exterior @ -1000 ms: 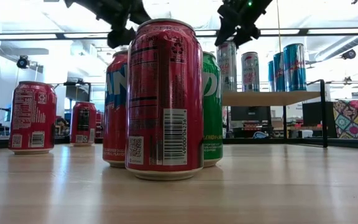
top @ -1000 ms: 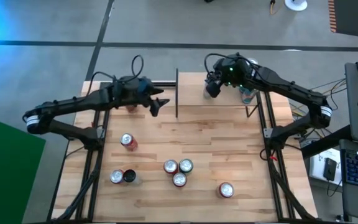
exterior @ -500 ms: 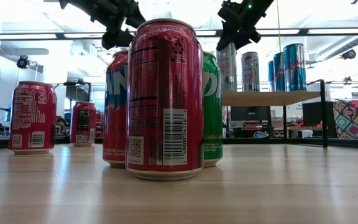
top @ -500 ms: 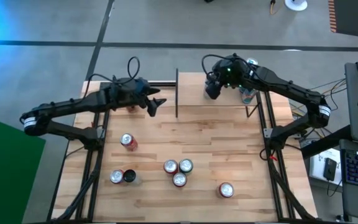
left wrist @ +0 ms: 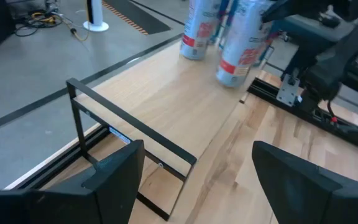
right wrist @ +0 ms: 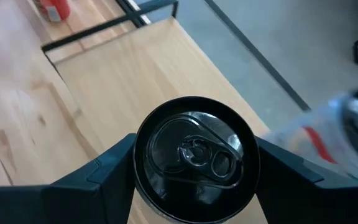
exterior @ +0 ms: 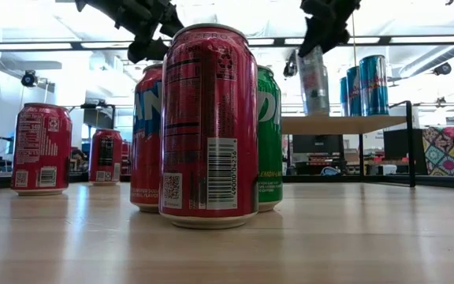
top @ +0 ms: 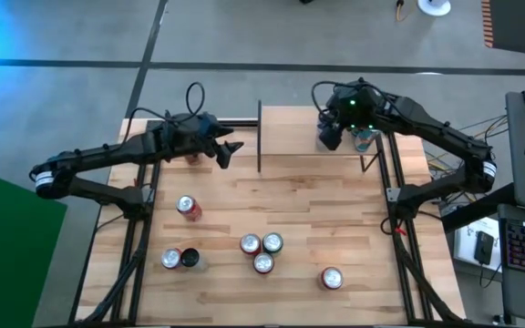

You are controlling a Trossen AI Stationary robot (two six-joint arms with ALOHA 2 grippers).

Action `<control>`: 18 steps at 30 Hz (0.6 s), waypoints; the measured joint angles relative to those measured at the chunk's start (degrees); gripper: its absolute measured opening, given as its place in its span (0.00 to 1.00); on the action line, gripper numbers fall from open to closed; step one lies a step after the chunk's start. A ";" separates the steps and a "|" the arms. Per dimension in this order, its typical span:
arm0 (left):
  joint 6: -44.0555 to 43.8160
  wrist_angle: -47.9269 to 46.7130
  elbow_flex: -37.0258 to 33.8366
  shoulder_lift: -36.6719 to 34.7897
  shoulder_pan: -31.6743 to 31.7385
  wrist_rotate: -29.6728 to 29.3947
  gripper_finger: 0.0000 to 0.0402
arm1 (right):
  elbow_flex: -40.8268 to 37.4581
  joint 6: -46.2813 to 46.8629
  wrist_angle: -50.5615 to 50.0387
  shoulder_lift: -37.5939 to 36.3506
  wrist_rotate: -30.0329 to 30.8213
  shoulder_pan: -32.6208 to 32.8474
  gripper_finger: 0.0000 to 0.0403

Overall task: Place canned beverage on shelf
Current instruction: Put the top white-pink soda can on the shelf aligned with the other white-pink soda can

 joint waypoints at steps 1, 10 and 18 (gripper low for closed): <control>-0.18 0.34 0.00 0.00 0.00 -0.04 0.71 | 0.00 -0.29 -0.60 -0.52 -0.02 -0.50 0.62; -5.25 1.25 0.00 -0.04 -0.01 -0.04 0.71 | -0.04 -6.10 -0.21 -4.77 -6.23 -7.60 0.63; -9.53 1.25 0.00 -0.04 -0.02 -1.15 0.71 | -3.77 -8.42 0.38 -5.77 -13.20 -13.55 0.63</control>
